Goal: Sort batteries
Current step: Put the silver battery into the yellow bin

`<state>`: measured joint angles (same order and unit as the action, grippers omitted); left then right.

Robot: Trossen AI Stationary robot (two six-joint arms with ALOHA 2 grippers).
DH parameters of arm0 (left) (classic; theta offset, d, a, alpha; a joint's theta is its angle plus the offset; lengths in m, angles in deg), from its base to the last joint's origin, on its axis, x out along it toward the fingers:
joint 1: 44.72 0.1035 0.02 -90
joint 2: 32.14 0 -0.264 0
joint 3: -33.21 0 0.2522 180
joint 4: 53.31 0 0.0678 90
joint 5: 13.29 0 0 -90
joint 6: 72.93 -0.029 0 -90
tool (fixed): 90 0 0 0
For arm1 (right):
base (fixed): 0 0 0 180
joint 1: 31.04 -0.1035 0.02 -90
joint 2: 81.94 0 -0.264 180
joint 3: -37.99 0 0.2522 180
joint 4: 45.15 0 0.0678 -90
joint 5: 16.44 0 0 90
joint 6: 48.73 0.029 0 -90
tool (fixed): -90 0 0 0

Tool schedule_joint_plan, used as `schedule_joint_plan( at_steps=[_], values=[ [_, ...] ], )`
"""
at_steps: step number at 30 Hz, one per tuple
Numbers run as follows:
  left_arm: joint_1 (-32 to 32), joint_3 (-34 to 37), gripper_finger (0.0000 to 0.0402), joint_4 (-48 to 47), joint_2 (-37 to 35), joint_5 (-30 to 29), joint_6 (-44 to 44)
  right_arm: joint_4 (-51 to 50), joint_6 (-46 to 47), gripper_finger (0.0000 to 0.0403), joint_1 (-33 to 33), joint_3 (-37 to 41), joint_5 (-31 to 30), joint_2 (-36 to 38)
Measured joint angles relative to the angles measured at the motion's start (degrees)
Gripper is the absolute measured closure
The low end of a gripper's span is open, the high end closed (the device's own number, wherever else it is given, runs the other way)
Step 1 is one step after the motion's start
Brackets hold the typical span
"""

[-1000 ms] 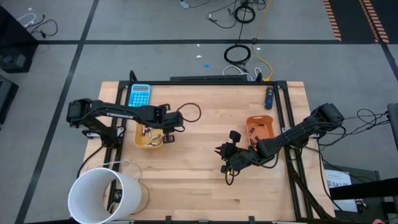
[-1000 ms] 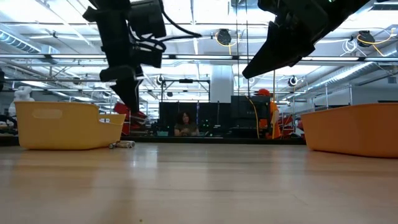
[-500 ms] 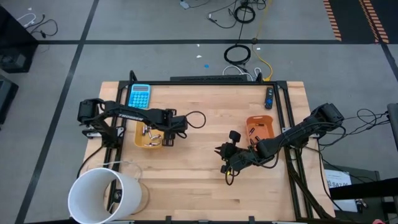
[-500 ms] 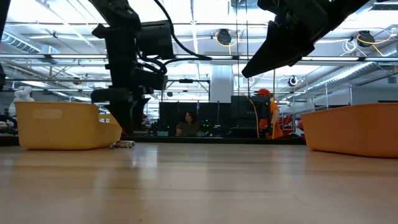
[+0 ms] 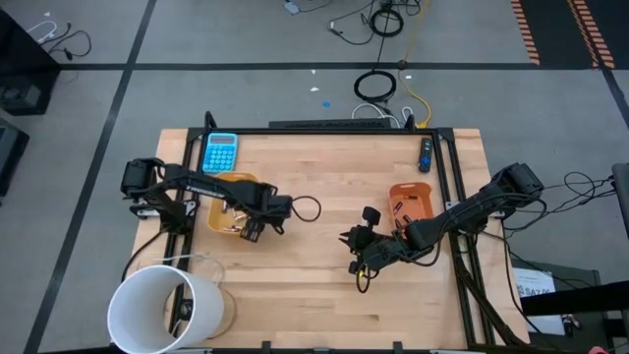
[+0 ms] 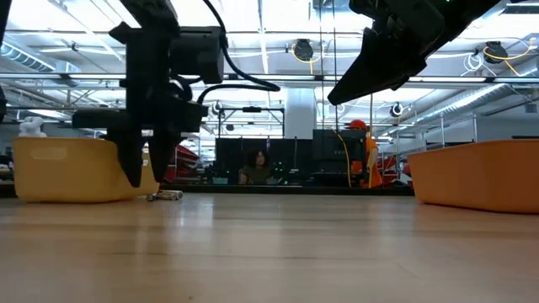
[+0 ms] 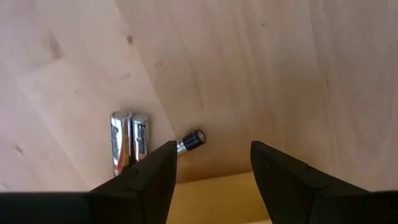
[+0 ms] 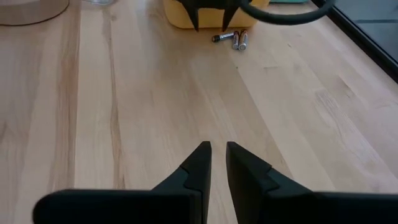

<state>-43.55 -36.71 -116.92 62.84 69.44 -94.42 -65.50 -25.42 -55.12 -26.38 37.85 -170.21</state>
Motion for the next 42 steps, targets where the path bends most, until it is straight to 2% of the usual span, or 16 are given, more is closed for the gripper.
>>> schedule_joint_plan(
  at_steps=[13, 21, 31, 35, 42],
  values=[
    [-0.2, 1.2, 0.0187, 1.5, 0.0, -1.1, -1.1, 0.0, -0.1, 0.0362, 0.0, 0.0, 0.0, 0.0],
    [-0.6, 1.2, 0.0187, 6.3, 0.1, 1.0, 1.6, 0.0, -0.1, 0.0362, 0.0, 0.0, 0.0, 0.0],
    [-0.6, -2.9, 0.0187, -0.6, 0.1, 1.0, 1.7, 0.0, 0.0, 0.0362, 0.0, 0.0, 0.0, 0.0],
    [-0.3, -4.6, 0.0187, -0.7, 0.1, -1.0, 1.3, 0.0, 0.0, 0.0362, 0.0, 0.0, 0.0, 0.0],
    [3.8, -4.7, 0.0187, -1.2, 1.9, -2.6, 1.0, 1.9, -1.0, 0.0362, 0.0, 0.0, 0.0, 0.0]
  ],
)
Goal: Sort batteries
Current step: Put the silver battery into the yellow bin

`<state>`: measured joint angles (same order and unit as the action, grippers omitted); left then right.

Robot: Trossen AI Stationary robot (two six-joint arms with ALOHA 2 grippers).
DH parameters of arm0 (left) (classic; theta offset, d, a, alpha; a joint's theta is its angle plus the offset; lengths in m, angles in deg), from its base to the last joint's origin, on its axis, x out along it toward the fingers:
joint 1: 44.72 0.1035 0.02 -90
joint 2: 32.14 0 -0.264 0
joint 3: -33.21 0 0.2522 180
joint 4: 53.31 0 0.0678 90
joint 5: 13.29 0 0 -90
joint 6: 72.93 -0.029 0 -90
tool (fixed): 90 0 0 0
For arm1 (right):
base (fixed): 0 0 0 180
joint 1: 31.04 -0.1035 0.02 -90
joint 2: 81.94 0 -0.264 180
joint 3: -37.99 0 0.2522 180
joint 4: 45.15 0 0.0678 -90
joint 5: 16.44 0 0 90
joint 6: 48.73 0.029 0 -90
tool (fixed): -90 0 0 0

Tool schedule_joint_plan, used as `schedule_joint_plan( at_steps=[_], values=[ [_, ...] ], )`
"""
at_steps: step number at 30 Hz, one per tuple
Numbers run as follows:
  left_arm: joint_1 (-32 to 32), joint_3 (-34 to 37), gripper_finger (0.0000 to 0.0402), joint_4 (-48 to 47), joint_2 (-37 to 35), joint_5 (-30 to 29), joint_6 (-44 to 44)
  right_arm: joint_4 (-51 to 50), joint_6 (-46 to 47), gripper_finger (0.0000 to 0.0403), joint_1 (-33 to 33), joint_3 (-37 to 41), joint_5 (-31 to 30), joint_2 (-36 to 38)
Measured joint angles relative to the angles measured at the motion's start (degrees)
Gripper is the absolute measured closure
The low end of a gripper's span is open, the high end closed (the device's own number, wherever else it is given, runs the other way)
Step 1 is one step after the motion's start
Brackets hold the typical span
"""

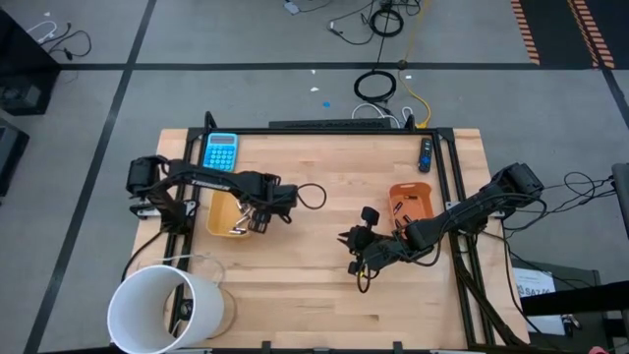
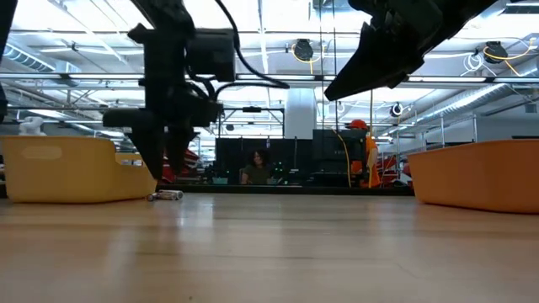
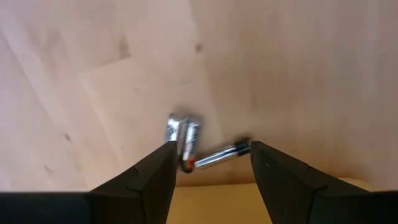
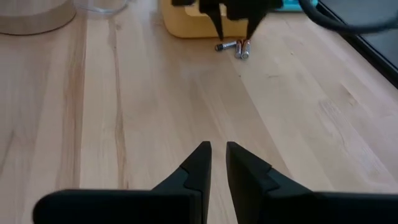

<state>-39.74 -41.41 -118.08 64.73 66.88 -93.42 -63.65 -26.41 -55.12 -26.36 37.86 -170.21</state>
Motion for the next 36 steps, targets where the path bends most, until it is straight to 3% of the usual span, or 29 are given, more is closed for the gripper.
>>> schedule_joint_plan(
  at_steps=[13, 24, 36],
  values=[
    [3.8, 0.0, 0.0195, 2.3, 6.7, -3.0, -4.3, 0.2, -1.2, 0.0362, 0.1, 0.0, 0.0, 0.0],
    [3.9, -0.2, 0.0241, 5.8, 8.3, -3.7, -10.1, 0.1, -1.1, 0.0362, 0.1, 0.0, 0.0, 0.0],
    [3.8, -2.3, 0.0302, 13.9, 8.5, -4.2, -9.9, 0.1, -1.4, 0.0362, 0.1, 0.0, 0.0, 0.0]
  ],
)
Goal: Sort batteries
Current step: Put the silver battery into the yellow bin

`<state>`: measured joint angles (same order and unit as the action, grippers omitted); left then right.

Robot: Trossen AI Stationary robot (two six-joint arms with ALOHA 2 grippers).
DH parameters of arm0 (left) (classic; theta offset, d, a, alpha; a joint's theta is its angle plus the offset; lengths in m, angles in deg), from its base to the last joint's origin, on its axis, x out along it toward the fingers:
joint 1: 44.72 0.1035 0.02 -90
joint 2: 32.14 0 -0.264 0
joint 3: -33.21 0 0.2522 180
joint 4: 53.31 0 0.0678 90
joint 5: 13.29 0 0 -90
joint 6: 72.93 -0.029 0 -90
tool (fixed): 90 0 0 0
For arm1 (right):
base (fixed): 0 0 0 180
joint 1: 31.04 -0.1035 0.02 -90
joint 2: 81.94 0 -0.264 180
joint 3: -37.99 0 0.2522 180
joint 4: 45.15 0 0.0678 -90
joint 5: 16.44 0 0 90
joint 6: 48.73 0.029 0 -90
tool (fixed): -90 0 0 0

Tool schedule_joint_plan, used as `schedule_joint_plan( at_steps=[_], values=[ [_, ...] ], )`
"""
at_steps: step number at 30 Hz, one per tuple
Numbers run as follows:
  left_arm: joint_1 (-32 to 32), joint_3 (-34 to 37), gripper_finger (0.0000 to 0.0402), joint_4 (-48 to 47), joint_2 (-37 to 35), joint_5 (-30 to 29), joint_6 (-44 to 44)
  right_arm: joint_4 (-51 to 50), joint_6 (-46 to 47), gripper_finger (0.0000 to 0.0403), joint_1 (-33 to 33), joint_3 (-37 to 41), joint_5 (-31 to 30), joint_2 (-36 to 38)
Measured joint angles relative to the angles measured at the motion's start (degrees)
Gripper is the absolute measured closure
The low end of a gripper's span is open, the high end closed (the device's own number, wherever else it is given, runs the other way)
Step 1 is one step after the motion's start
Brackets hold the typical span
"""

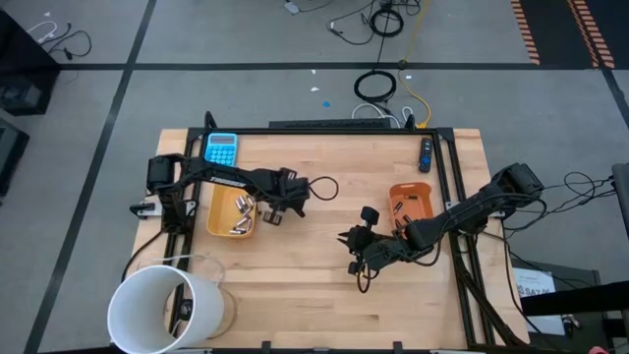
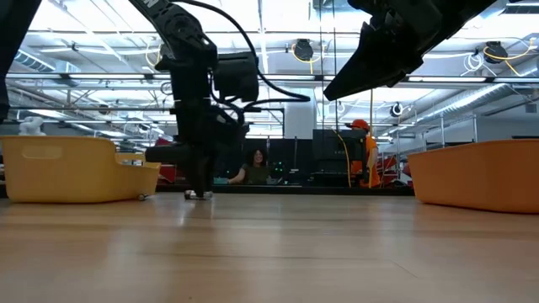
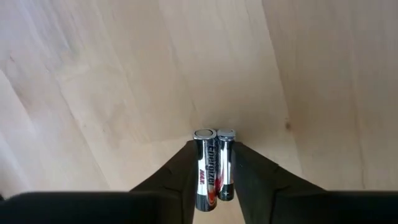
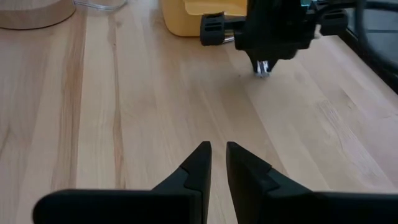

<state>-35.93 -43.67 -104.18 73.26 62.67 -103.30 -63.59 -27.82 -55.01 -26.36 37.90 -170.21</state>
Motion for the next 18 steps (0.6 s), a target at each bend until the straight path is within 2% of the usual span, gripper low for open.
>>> schedule_joint_plan(
  at_steps=[4, 12, 18],
  values=[
    [-0.6, -0.6, 0.0322, 3.2, 0.0, 0.9, -0.1, 0.0, 0.0, 0.0362, 0.0, 0.0, 0.0, 0.0],
    [-0.7, -0.9, 0.0361, 2.4, 0.1, 2.4, -0.2, 0.0, 0.0, 0.0362, 0.0, 0.0, 0.0, 0.0],
    [-1.2, -0.9, 0.0366, 1.9, 0.1, 2.5, -0.1, 0.0, 0.0, 0.0362, 0.0, 0.0, 0.0, 0.0]
  ],
)
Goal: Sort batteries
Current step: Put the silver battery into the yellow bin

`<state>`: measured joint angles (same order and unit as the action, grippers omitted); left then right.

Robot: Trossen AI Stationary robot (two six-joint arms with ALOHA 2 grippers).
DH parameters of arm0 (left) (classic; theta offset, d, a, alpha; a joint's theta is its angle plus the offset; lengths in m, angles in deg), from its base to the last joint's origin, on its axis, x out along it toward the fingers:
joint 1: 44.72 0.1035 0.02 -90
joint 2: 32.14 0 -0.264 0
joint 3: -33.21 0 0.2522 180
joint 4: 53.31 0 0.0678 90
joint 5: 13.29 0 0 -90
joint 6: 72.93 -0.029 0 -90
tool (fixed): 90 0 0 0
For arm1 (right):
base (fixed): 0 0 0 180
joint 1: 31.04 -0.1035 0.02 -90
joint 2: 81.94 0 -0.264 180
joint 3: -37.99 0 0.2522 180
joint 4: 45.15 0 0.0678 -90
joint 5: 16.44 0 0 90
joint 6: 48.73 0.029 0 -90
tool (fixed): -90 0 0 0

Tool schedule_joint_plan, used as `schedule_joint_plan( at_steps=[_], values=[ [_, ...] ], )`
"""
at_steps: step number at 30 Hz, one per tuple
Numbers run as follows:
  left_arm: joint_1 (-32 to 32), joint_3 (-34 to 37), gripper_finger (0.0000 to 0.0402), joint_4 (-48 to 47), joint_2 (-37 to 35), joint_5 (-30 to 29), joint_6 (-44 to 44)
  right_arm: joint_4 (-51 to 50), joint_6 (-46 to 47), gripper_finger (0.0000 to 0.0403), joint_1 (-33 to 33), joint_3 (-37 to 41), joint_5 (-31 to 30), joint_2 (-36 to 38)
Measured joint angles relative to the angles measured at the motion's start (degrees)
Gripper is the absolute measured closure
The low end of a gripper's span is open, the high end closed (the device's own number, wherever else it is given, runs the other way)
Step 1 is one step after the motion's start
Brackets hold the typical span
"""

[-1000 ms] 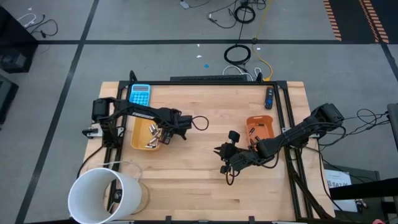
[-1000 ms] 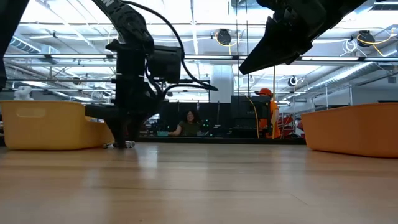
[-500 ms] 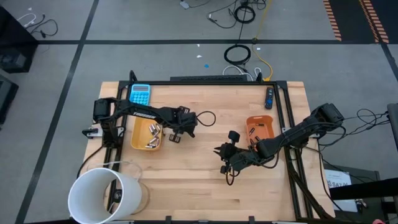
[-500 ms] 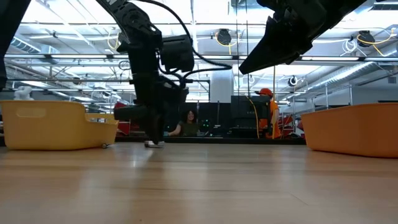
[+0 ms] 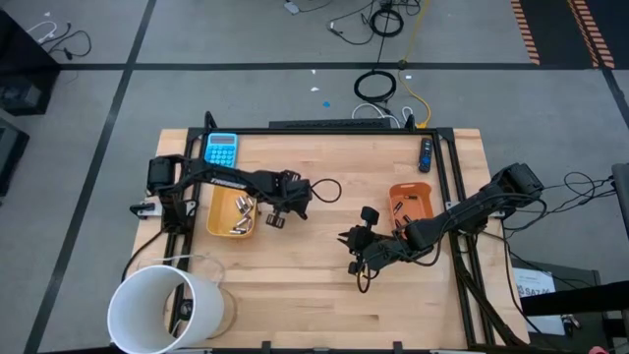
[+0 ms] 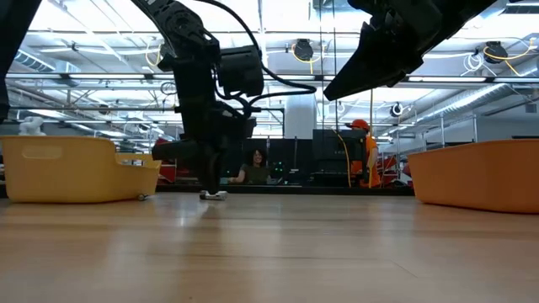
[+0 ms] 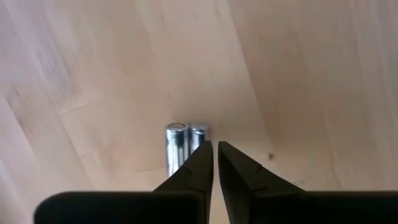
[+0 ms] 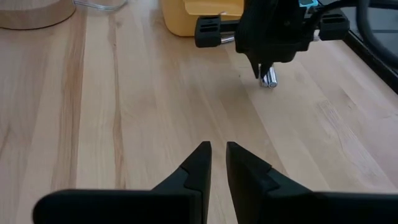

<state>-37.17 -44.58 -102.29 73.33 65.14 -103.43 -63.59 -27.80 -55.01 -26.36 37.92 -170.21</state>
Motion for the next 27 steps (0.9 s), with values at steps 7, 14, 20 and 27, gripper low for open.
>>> schedule_joint_plan(
  at_steps=[7, 14, 20, 27],
  values=[
    [-0.6, 0.0, 0.0352, -0.2, 0.0, 0.0, 0.9, 0.0, 0.0, 0.0362, 0.0, 0.0, 0.0, 0.0],
    [-1.3, 0.0, 0.0275, -1.6, 0.0, -0.8, 3.2, -0.1, 0.4, 0.0362, 0.0, 0.0, 0.0, 0.0],
    [-1.3, 0.0, 0.0256, -1.5, -0.1, -6.0, 3.1, -0.1, 0.4, 0.0362, 0.0, 0.0, 0.0, 0.0],
    [0.3, 0.0, 0.0256, -0.6, -0.1, -7.4, 3.1, -0.1, 0.7, 0.0362, 0.0, 0.0, 0.0, 0.0]
  ],
)
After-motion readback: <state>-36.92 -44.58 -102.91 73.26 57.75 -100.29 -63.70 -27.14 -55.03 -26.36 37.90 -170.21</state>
